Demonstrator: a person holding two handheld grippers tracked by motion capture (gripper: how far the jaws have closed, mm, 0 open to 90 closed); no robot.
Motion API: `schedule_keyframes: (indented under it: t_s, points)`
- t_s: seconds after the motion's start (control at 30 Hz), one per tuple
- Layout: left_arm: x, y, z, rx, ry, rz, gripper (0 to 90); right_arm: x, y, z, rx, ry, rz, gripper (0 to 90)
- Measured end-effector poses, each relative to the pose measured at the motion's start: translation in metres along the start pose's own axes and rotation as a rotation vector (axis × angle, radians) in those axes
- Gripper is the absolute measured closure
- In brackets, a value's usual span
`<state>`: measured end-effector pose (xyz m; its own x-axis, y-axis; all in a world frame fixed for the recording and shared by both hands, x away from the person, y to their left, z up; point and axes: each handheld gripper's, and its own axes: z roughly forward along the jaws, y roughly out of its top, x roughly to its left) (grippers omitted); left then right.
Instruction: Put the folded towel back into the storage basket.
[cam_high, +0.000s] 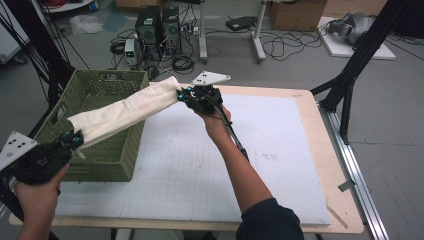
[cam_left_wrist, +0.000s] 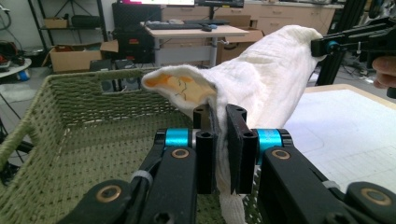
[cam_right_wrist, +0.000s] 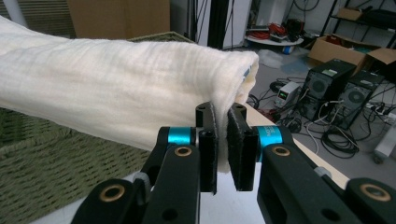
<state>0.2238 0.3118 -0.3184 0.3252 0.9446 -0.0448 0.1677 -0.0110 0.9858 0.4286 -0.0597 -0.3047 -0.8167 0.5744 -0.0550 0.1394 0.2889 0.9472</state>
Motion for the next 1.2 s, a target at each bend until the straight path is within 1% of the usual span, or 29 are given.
schedule_keyframes:
  t_s: [0.13, 0.37, 0.4, 0.5, 0.6, 0.67, 0.93, 1.03, 1.2]
  points:
    - [0.004, 0.0, -0.003, -0.003, 0.015, -0.006, 82.7, 0.002, 0.006, 0.01, -0.004, 0.01, -0.011, 84.0]
    - [0.012, 0.0, -0.01, -0.005, 0.037, -0.007, 82.7, 0.006, 0.013, 0.03, 0.017, 0.022, -0.014, 84.0]
    - [0.013, 0.0, -0.011, -0.005, 0.041, -0.008, 82.7, 0.007, 0.015, 0.032, 0.011, 0.021, -0.027, 84.0]
    - [0.016, 0.0, -0.014, -0.01, 0.051, -0.01, 82.7, 0.009, 0.02, 0.041, 0.011, 0.027, -0.027, 84.0]
    - [0.02, 0.0, -0.017, -0.013, 0.06, -0.01, 82.7, 0.011, 0.023, 0.051, 0.024, 0.034, -0.033, 84.0]
    - [0.023, 0.0, -0.019, -0.015, 0.069, -0.013, 82.7, 0.013, 0.027, 0.057, 0.024, 0.036, -0.047, 84.0]
    - [0.032, -0.001, -0.026, -0.024, 0.103, -0.018, 82.7, 0.019, 0.037, 0.08, 0.028, 0.053, -0.049, 84.0]
    - [0.035, -0.001, -0.03, -0.027, 0.114, -0.023, 82.7, 0.022, 0.042, 0.09, 0.025, 0.059, -0.059, 84.0]
    - [0.04, -0.001, -0.035, -0.031, 0.134, -0.026, 82.7, 0.027, 0.048, 0.102, 0.027, 0.071, -0.06, 83.9]
